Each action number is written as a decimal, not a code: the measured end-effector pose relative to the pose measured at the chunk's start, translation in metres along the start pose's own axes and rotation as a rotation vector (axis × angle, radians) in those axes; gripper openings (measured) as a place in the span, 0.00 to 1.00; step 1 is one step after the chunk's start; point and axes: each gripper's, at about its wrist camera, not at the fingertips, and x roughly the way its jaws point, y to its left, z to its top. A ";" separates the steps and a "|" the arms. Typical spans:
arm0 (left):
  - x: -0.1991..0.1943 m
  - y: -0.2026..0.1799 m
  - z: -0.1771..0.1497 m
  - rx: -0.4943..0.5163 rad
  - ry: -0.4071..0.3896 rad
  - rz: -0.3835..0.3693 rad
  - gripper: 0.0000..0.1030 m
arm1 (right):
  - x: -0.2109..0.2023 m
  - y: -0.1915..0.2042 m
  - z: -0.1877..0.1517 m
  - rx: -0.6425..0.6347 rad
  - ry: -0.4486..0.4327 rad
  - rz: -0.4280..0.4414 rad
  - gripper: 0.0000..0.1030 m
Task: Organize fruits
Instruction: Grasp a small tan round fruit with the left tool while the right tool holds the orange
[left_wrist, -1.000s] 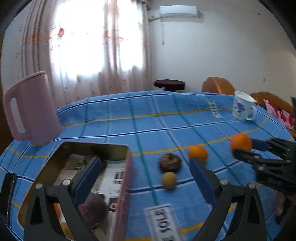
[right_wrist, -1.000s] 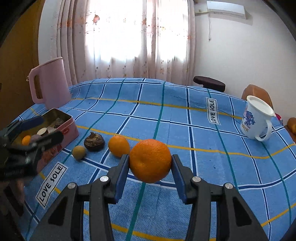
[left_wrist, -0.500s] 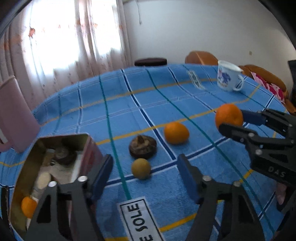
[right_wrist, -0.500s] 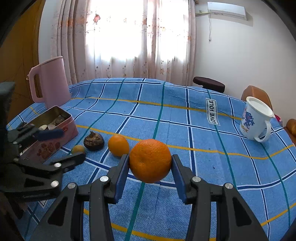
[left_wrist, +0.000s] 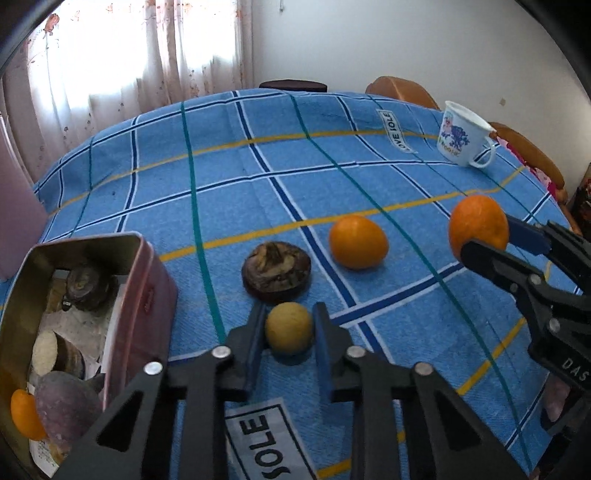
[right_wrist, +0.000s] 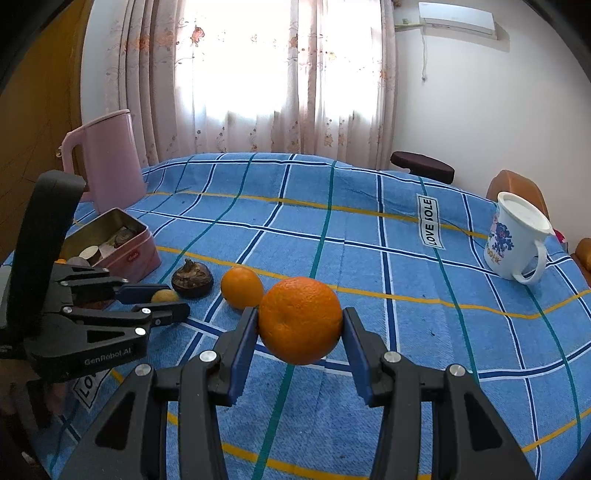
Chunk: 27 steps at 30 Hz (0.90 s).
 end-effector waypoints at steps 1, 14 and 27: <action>-0.002 0.000 0.000 0.004 -0.006 -0.004 0.26 | -0.001 0.000 0.000 0.000 -0.007 0.005 0.46; -0.035 -0.008 -0.006 0.018 -0.172 0.010 0.26 | -0.019 0.004 -0.001 -0.022 -0.092 0.040 0.46; -0.058 -0.012 -0.012 0.003 -0.297 0.037 0.26 | -0.032 0.007 -0.004 -0.043 -0.166 0.066 0.46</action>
